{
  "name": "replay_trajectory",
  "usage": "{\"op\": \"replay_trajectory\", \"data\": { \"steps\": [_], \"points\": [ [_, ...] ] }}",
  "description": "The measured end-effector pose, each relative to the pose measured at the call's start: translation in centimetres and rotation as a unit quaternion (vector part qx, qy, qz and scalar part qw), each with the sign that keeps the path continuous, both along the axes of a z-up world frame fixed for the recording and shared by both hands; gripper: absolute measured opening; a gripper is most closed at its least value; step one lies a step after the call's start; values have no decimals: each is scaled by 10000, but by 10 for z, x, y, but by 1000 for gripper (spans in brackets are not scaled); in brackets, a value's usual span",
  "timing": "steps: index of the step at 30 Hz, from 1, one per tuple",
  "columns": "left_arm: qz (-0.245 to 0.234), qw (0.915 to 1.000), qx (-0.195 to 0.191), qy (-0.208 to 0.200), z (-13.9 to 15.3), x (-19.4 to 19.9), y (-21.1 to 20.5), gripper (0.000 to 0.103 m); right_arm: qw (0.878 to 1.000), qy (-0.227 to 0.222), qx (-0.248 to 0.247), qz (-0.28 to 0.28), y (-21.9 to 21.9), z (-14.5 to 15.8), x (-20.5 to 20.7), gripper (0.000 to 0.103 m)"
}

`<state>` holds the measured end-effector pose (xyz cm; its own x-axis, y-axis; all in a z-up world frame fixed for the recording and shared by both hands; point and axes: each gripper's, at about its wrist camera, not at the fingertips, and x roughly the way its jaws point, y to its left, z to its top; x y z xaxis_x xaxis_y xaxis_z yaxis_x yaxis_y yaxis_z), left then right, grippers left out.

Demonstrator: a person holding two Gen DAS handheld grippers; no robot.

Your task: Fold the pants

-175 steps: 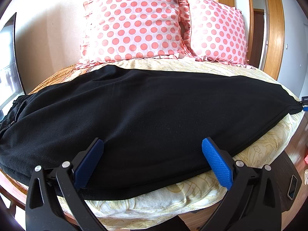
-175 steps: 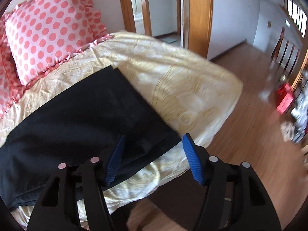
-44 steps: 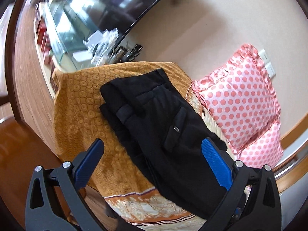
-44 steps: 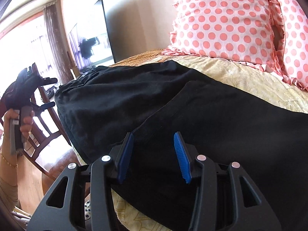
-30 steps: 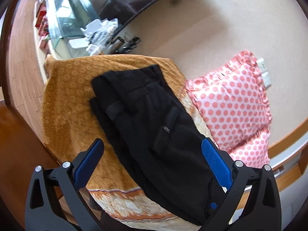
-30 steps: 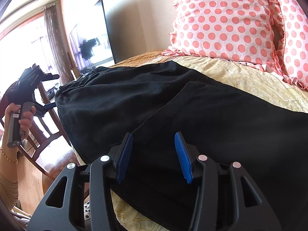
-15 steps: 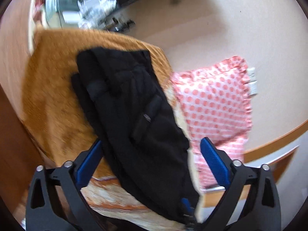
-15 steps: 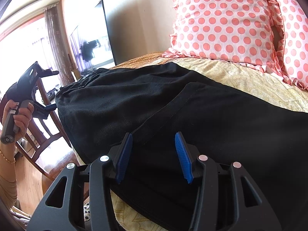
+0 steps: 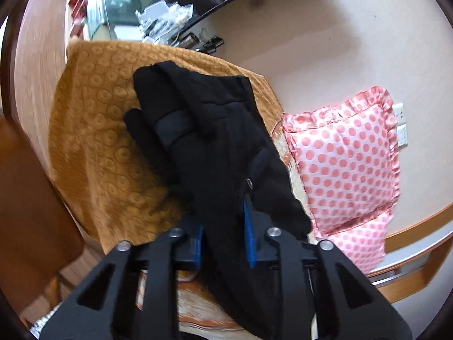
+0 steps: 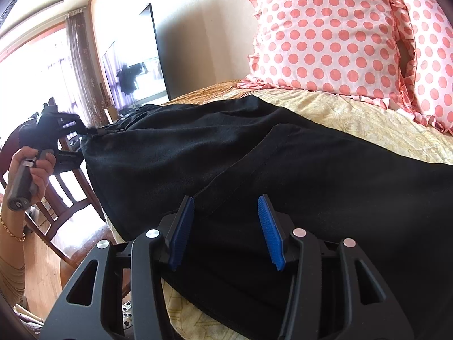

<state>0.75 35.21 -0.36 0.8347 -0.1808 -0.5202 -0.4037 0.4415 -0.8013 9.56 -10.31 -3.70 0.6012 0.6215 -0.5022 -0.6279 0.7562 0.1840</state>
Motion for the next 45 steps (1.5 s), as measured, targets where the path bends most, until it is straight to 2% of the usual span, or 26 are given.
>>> {"op": "replay_trajectory", "data": {
  "steps": [1,2,6,8,12,14,17,20,22,23,27,30,32,33,34,37,38,39,40,41,42,43,45],
  "points": [
    [13,9999,123,-8,2,-1,-1,18,10000,-62,48,-16,-3,2,-3,65],
    [7,9993,386,-8,8,0,-6,18,9999,-126,96,-43,-7,5,-6,67],
    [-28,9884,1509,-181,40,4,-34,16,9988,-219,385,-188,-34,18,-14,68],
    [-121,9795,1988,-289,60,8,-53,16,9978,-199,553,-316,-51,24,-16,71],
    [-550,9544,2867,-624,101,20,-103,16,9944,-193,824,-635,-88,33,-23,73],
    [-838,9396,3217,-817,119,26,-132,15,9927,-239,874,-792,-103,36,-27,73],
    [-1417,9121,3654,-1205,144,39,-193,15,9887,-317,960,-1108,-130,37,-34,73],
    [-1944,8905,3827,-1506,156,48,-247,15,9815,-323,1088,-1544,-164,35,-40,73],
    [-2417,8717,3894,-1733,158,52,-292,15,9761,-273,1178,-1804,-184,32,-44,73],
    [-2718,8593,3919,-1848,156,54,-321,15,9739,-250,1201,-1909,-192,31,-46,73],
    [-3747,8201,3867,-1936,126,58,-410,15,9619,-157,1236,-2435,-226,22,-57,73],
    [-4530,7867,3898,-1545,74,62,-472,15,9541,-23,1223,-2733,-247,15,-60,73],
    [-4582,7740,4113,-1474,52,58,-492,15,9503,45,1199,-2873,-259,11,-64,73],
    [-4505,7702,4247,-1533,52,55,-496,15,9492,39,1174,-2919,-262,10,-65,73],
    [-4411,7697,4331,-1593,54,53,-498,15,9482,28,1143,-2965,-265,9,-67,73],
    [-4092,7891,4207,-1813,76,51,-490,15,9446,-19,1112,-3087,-274,8,-68,73],
    [-4015,7866,4286,-1904,81,48,-493,15,9429,-32,1133,-3132,-277,8,-67,73],
    [-3996,7661,4634,-1964,81,42,-502,15,9419,-44,1147,-3157,-279,8,-67,73],
    [-4087,7279,5175,-1881,74,37,-521,16,9406,-51,1155,-3193,-280,8,-66,73],
    [-4166,7058,5442,-1793,68,35,-533,16,9392,-50,1165,-3229,-282,8,-65,73],
    [-4368,6730,5743,-1625,52,34,-549,18,9378,-48,1189,-3263,-284,8,-65,73],
    [-4515,6539,5879,-1513,39,32,-558,20,9366,-55,1198,-3292,-285,9,-66,73],
    [-4592,6377,5992,-1532,28,25,-567,30,9352,-116,1123,-3355,-287,11,-70,73]
  ]
}}
